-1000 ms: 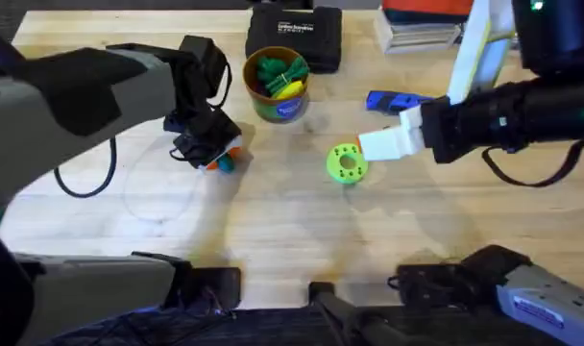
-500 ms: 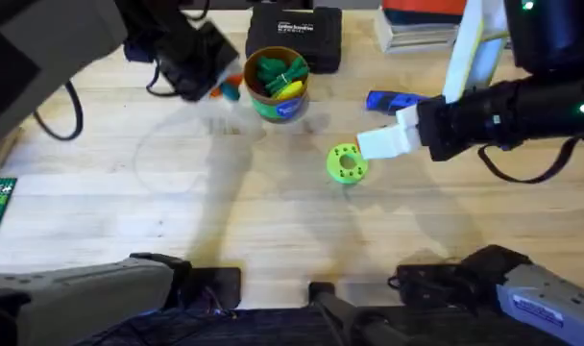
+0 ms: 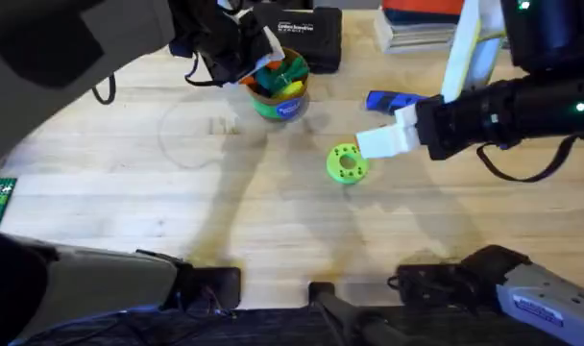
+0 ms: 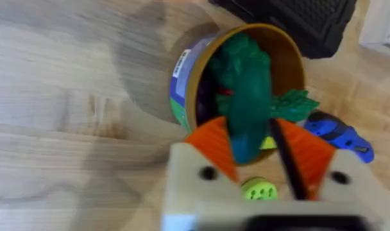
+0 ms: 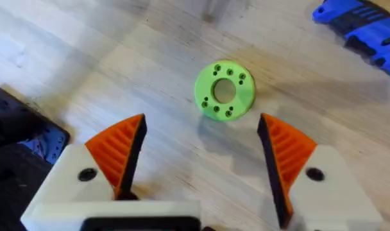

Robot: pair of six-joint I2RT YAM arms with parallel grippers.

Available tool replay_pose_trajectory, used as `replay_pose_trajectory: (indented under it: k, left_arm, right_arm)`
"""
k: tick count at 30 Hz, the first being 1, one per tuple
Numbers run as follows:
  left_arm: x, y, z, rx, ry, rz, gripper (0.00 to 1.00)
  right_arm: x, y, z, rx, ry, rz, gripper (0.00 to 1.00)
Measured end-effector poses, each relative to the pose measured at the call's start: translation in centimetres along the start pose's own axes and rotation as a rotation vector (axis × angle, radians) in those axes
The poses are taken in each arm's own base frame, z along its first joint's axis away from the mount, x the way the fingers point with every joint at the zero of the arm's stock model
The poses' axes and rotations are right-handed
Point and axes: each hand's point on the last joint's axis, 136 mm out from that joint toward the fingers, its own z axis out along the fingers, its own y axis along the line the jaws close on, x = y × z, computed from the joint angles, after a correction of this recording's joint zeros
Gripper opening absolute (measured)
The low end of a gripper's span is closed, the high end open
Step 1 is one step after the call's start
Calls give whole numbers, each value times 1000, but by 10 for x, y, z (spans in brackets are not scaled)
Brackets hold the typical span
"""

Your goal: Pick up the gripper from the table and insert it into the empty holder that is missing its gripper. Then pick up a screw, insert it into the mounting hole, and use the screwdriver to tighten it. Finally, clean up the table by picking up the vegetable and placing it into the bucket.

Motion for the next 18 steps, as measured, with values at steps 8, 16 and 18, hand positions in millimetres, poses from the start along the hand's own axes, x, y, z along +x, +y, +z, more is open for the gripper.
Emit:
replay_pose_trajectory:
  k: [8, 16, 18]
  left_arm:
    - [-1, 3, 3, -8, 3, 5, 985]
    - [-1, -10, -23, 44, -8, 111, 985]
    - [1, -15, -43, 61, -16, 160, 985]
  right_arm:
    - [-1, 0, 0, 0, -4, -1, 993]
    - [-6, -3, -18, 15, -9, 25, 993]
    - [-11, -2, -31, 20, -18, 33, 993]
